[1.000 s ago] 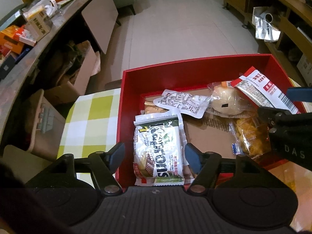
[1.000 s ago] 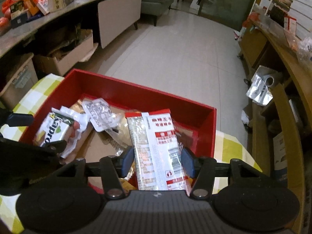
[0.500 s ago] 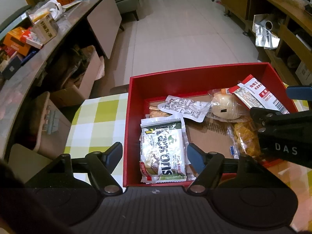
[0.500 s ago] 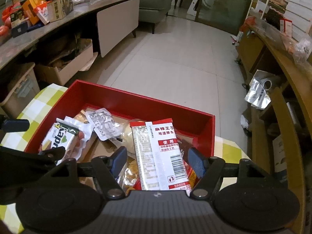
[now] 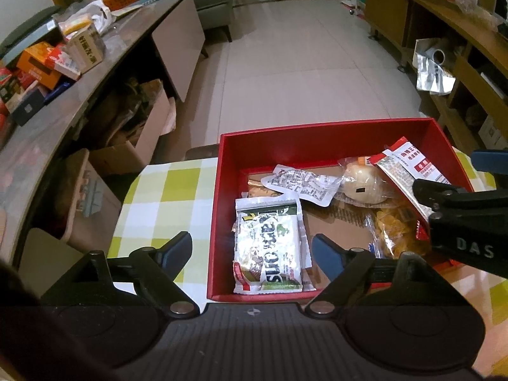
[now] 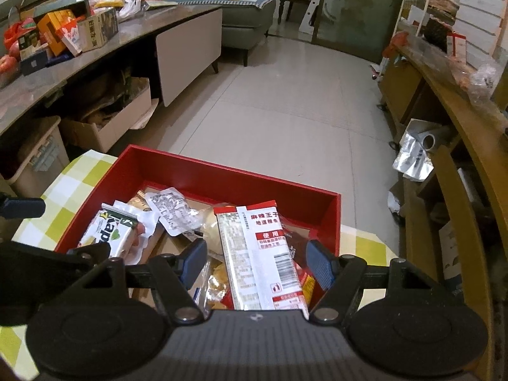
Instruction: Organize snacks
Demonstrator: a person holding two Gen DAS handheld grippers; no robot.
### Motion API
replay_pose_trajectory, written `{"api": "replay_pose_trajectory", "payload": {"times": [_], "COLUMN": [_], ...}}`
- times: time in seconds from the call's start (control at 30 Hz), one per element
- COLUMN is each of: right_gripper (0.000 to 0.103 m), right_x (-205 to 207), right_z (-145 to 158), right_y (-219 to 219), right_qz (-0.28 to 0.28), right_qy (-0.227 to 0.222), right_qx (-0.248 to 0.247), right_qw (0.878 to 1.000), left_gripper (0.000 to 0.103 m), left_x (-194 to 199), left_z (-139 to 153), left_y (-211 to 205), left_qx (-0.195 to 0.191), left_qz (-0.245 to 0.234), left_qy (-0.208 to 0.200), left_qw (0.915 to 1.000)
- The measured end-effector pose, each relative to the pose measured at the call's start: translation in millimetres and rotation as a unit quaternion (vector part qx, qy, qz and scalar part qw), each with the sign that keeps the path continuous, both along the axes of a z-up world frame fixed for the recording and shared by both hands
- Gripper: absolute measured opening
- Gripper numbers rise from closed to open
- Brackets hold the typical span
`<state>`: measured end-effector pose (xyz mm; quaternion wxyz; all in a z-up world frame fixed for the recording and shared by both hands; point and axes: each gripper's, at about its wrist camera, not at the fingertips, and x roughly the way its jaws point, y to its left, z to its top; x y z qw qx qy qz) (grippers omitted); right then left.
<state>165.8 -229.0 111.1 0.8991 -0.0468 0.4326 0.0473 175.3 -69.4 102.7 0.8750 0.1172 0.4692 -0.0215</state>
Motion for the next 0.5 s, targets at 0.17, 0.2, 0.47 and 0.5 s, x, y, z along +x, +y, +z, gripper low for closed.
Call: {"api": "replay_pose_trajectory", "payload": {"times": [0.17, 0.2, 0.47, 0.5], "right_gripper": [0.074, 0.074, 0.076, 0.076], "right_x": [-19.2, -24.6, -60.8, -64.5], "right_z": [12.7, 15.1, 21.7, 21.2], "right_y": [-2.2, -2.3, -1.5, -1.8], "right_qz": [-0.015, -0.019, -0.042, -0.045], "right_qy": [-0.014, -0.019, -0.031, -0.032], "right_qx": [0.003, 0.004, 0.033, 0.034], "right_qw": [1.000, 1.000, 0.998, 0.998], "left_gripper": [0.089, 0.089, 0.097, 0.098], "left_x": [-11.7, -14.8, -39.3, -42.6], "left_z": [4.9, 5.7, 8.7, 9.2], "left_y": [2.6, 3.7, 5.0, 5.0], "left_qx": [-0.008, -0.011, -0.019, -0.020], "left_qz": [0.001, 0.002, 0.003, 0.003], "left_qy": [-0.002, -0.001, -0.008, -0.010], "left_qw": [1.0000, 0.9999, 0.9998, 0.9997]}}
